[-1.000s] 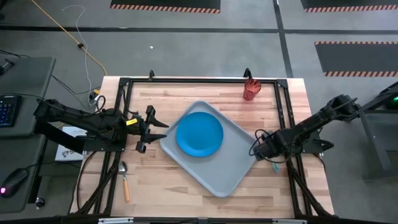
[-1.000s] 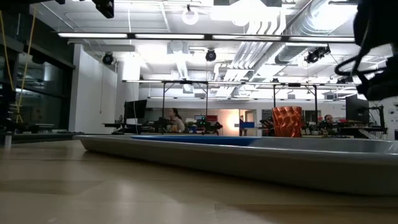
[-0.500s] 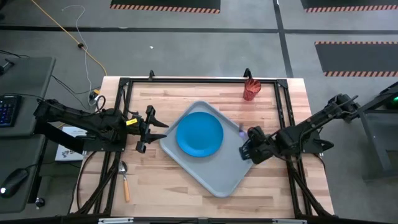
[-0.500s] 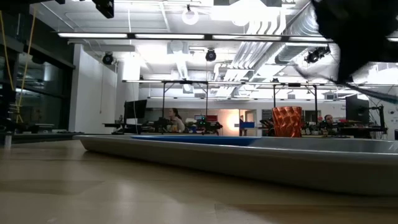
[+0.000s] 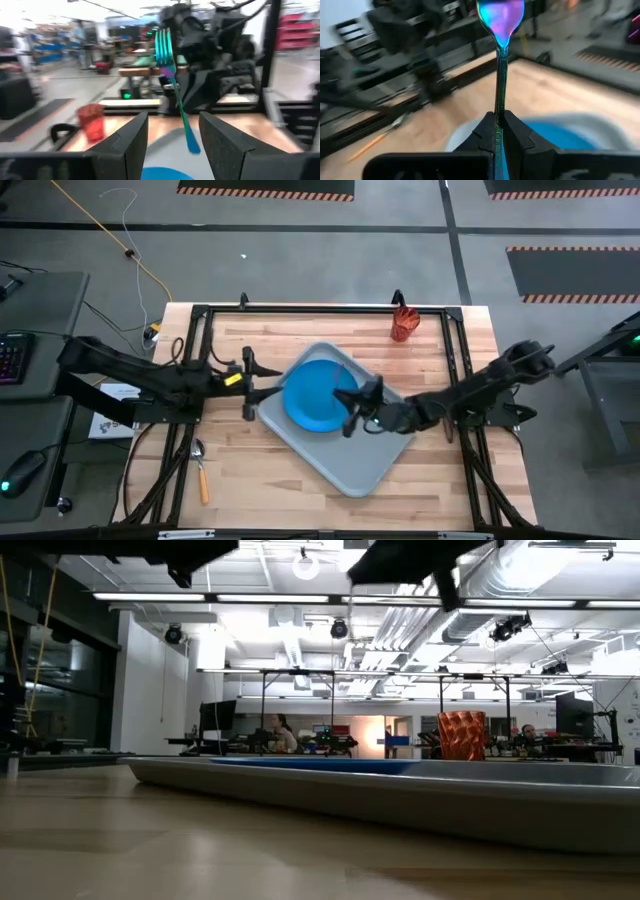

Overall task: Pick and place plate/cup/fork/spoon on tray
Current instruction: Put the blue fork on the right side of the gray serving tray

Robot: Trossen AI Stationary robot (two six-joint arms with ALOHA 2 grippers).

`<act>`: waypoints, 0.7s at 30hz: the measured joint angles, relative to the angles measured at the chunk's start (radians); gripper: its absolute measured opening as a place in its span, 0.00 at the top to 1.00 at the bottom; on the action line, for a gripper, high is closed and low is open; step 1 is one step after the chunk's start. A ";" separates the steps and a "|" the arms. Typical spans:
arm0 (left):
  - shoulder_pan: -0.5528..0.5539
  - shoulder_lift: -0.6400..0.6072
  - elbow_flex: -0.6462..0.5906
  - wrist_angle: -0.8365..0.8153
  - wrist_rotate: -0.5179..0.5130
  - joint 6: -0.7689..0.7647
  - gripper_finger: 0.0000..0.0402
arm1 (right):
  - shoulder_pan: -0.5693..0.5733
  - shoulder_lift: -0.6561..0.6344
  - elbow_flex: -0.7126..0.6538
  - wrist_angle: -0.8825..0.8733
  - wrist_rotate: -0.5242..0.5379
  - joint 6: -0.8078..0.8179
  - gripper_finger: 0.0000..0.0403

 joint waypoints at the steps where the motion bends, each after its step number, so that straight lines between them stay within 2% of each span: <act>1: 0.000 0.026 0.000 0.024 -0.025 0.011 0.58 | -0.017 0.021 0.000 0.035 0.018 -0.027 1.00; 5: 0.000 0.127 0.000 0.151 -0.121 0.025 0.58 | -0.082 0.104 0.000 0.127 0.045 -0.064 1.00; 8: 0.000 0.195 0.000 0.231 -0.154 0.044 0.58 | -0.115 0.172 0.007 0.176 0.050 -0.065 1.00; 13: 0.000 0.296 0.000 0.345 -0.192 0.069 0.58 | -0.128 0.298 0.114 0.165 0.095 -0.118 1.00; 17: 0.000 0.366 0.000 0.409 -0.236 0.070 0.58 | -0.127 0.393 0.248 0.055 0.132 -0.178 1.00; 21: 0.000 0.395 0.001 0.444 -0.280 0.097 0.58 | -0.127 0.444 0.353 -0.099 0.170 -0.163 1.00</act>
